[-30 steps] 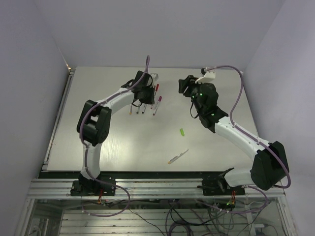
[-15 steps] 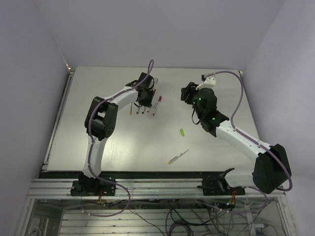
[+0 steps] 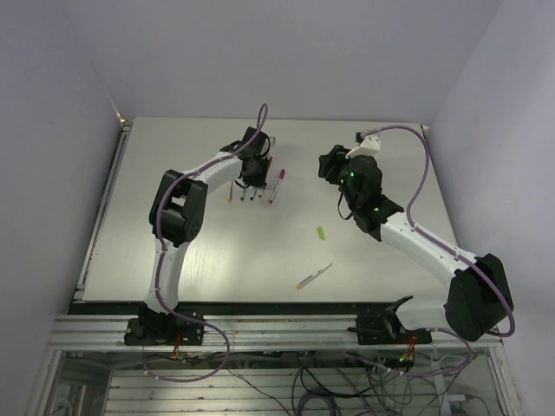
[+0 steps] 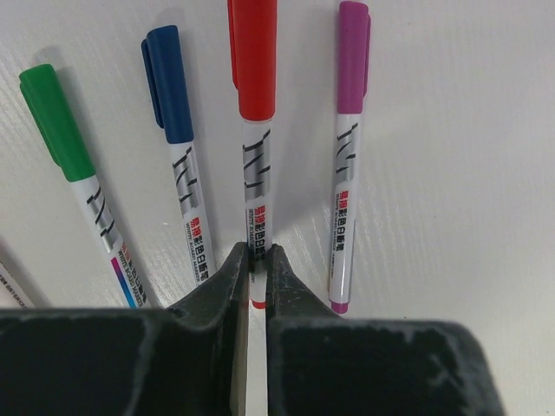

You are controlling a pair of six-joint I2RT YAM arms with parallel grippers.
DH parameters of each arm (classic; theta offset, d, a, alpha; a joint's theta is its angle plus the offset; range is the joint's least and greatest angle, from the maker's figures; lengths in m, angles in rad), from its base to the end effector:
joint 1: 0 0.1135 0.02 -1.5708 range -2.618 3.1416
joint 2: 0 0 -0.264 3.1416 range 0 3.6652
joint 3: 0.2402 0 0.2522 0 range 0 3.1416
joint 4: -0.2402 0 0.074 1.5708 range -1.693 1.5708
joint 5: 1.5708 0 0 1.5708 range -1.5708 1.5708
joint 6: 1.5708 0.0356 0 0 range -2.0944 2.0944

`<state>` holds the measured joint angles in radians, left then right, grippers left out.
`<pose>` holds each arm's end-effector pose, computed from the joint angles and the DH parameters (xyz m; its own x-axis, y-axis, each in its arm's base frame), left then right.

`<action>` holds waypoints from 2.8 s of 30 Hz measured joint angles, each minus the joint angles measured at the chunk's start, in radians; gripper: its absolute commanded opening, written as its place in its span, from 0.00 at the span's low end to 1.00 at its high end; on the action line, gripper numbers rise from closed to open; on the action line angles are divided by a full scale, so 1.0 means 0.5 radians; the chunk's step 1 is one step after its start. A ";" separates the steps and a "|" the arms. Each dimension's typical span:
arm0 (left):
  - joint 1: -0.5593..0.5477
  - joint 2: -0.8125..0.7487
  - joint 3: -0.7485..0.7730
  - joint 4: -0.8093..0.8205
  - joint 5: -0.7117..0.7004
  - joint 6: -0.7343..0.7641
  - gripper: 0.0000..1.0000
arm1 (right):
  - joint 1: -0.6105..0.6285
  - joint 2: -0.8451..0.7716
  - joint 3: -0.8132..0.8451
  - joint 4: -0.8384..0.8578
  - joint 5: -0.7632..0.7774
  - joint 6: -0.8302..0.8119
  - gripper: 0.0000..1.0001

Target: Insert the pens into the pen caps

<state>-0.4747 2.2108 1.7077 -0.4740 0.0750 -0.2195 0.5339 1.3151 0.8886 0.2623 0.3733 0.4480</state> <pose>0.4279 -0.2229 0.1689 -0.8269 0.1808 -0.5325 0.3207 0.9294 -0.1824 0.2707 0.1449 0.3047 -0.1979 0.3515 -0.9150 -0.0870 0.9235 0.3736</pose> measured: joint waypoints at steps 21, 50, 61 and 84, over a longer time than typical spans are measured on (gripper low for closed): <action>0.014 0.029 -0.006 0.031 0.089 -0.065 0.30 | 0.001 0.000 -0.028 -0.020 -0.029 0.061 0.46; -0.268 -0.858 -0.777 0.324 0.466 0.327 0.35 | -0.216 -0.014 -0.097 -0.428 0.321 0.401 0.49; -0.769 -0.908 -0.956 0.395 0.381 0.494 0.37 | -0.468 -0.130 -0.187 -0.544 0.433 0.459 0.47; -1.266 -0.818 -1.139 0.571 -0.011 0.319 0.50 | -0.630 -0.145 -0.325 -0.481 0.262 0.539 0.45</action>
<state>-1.1076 1.8019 1.1381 -0.1886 0.0692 -0.0601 0.2188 1.2427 0.7261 0.0216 0.5041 0.7177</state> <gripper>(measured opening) 0.491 0.451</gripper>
